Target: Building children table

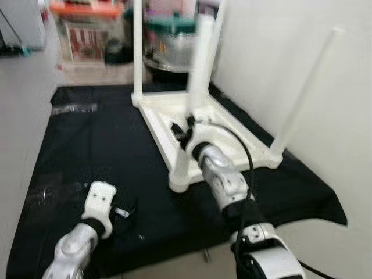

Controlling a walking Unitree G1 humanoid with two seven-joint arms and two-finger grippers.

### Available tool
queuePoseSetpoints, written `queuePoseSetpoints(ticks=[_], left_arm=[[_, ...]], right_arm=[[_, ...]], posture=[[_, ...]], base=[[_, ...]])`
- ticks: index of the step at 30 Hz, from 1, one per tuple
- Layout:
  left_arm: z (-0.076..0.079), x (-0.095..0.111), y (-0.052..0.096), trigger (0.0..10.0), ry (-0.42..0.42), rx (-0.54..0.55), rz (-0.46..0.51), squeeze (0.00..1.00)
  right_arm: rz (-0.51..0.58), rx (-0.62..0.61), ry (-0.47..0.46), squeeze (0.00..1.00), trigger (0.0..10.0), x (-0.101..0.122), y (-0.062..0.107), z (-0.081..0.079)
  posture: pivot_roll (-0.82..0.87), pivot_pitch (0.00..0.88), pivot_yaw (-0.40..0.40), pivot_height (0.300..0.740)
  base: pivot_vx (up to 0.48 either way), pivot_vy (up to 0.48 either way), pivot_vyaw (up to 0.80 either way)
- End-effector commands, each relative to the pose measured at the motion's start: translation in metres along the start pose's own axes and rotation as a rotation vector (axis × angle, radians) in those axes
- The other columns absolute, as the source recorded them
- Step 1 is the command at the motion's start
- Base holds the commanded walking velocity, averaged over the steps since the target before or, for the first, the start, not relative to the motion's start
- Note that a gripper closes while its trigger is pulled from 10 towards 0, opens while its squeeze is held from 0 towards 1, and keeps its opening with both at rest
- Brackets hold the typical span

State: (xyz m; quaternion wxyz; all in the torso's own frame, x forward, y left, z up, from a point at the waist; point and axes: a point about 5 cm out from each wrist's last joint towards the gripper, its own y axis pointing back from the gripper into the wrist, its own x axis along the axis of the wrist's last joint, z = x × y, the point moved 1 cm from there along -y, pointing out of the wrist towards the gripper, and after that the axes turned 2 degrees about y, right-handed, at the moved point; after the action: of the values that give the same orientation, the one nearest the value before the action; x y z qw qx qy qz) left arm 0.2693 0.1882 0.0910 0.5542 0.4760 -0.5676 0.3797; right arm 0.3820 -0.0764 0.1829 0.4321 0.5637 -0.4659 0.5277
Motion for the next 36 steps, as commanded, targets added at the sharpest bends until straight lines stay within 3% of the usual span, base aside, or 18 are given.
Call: queuePoseSetpoints(ticks=[1,3,6,7,10,16,19,22,23,24,26,29,30,31,32,34,36], left_arm=[[0.005,0.002,-0.001,10.0,0.008,-0.024,0.002,0.00],[0.004,0.002,-0.002,10.0,0.005,-0.033,-0.003,0.00],[0.004,0.001,-0.002,10.0,0.004,-0.036,-0.004,0.00],[0.006,0.002,-0.003,10.0,0.005,-0.039,-0.003,0.00],[0.009,0.002,-0.004,10.0,0.011,-0.042,0.001,0.00],[0.008,0.000,-0.001,10.0,0.015,-0.031,-0.003,0.00],[0.006,-0.001,0.001,10.0,0.016,-0.027,-0.006,0.00],[0.009,0.001,-0.002,10.0,0.014,-0.033,-0.002,0.00],[0.009,0.001,-0.002,10.0,0.014,-0.033,-0.002,0.00],[0.010,0.002,-0.004,10.0,0.013,-0.038,0.001,0.00],[0.010,0.002,-0.004,10.0,0.013,-0.038,0.001,0.00],[0.010,0.007,-0.006,10.0,0.014,-0.029,0.020,0.00],[0.010,0.007,-0.006,10.0,0.014,-0.029,0.020,0.00],[0.010,0.005,-0.003,10.0,0.015,-0.022,0.016,0.00],[0.010,0.005,-0.003,10.0,0.015,-0.022,0.016,0.00],[0.012,0.000,0.002,10.0,0.023,-0.008,0.007,0.00],[0.014,-0.001,0.003,10.0,0.032,-0.001,0.007,0.00]], right_arm=[[-0.093,-0.083,-0.027,0.00,0.0,-0.029,0.014,0.004],[-0.056,-0.042,-0.009,0.00,10.0,-0.022,0.018,-0.007],[-0.041,-0.015,0.011,0.00,10.0,-0.019,0.019,-0.012],[0.000,0.034,0.032,1.00,10.0,-0.014,0.019,-0.019],[0.071,0.141,0.003,1.00,10.0,-0.001,0.018,-0.029],[0.112,0.186,-0.020,1.00,10.0,0.016,0.018,-0.036],[0.159,0.320,-0.027,1.00,10.0,0.040,0.021,-0.071],[0.149,0.424,-0.014,1.00,10.0,0.044,0.020,-0.109],[0.149,0.424,-0.014,1.00,10.0,0.044,0.020,-0.109],[0.144,0.452,-0.007,1.00,10.0,0.043,0.020,-0.119],[0.144,0.452,-0.007,1.00,10.0,0.043,0.020,-0.119],[0.038,0.578,0.020,1.00,10.0,0.025,0.015,-0.165],[0.038,0.578,0.020,1.00,10.0,0.025,0.015,-0.165],[0.012,0.620,0.039,1.00,10.0,0.021,0.016,-0.181],[0.012,0.620,0.039,1.00,10.0,0.021,0.016,-0.181],[0.000,0.681,0.064,1.00,10.0,0.023,0.019,-0.201],[0.002,0.690,0.058,1.00,10.0,0.025,0.019,-0.204]], posture=[[0.17,0.000,-0.096,0.740],[0.16,0.000,-0.089,0.740],[0.16,0.000,-0.089,0.740],[0.16,0.000,-0.090,0.740],[0.17,0.000,-0.104,0.740],[0.17,0.000,-0.104,0.740],[0.17,0.000,-0.105,0.740],[0.18,0.000,-0.109,0.740],[0.18,0.000,-0.109,0.740],[0.19,0.000,-0.115,0.740],[0.19,0.000,-0.115,0.740],[0.24,0.000,-0.156,0.740],[0.24,0.000,-0.156,0.740],[0.25,0.000,-0.166,0.740],[0.25,0.000,-0.166,0.740],[0.26,0.000,-0.181,0.740],[0.26,0.000,-0.182,0.740]], base=[[0.000,0.000,0.00],[0.000,0.000,0.00],[0.000,0.000,0.00],[0.000,0.000,0.00],[0.000,0.000,0.00],[0.000,0.000,0.00],[0.000,0.000,0.00],[0.000,0.000,0.00],[0.000,0.000,0.00],[0.000,0.000,0.00],[0.000,0.000,0.00],[0.000,0.000,0.00],[0.000,0.000,0.00],[0.000,0.000,0.00],[0.000,0.000,0.00],[0.000,0.000,0.00],[0.000,0.000,0.00]])
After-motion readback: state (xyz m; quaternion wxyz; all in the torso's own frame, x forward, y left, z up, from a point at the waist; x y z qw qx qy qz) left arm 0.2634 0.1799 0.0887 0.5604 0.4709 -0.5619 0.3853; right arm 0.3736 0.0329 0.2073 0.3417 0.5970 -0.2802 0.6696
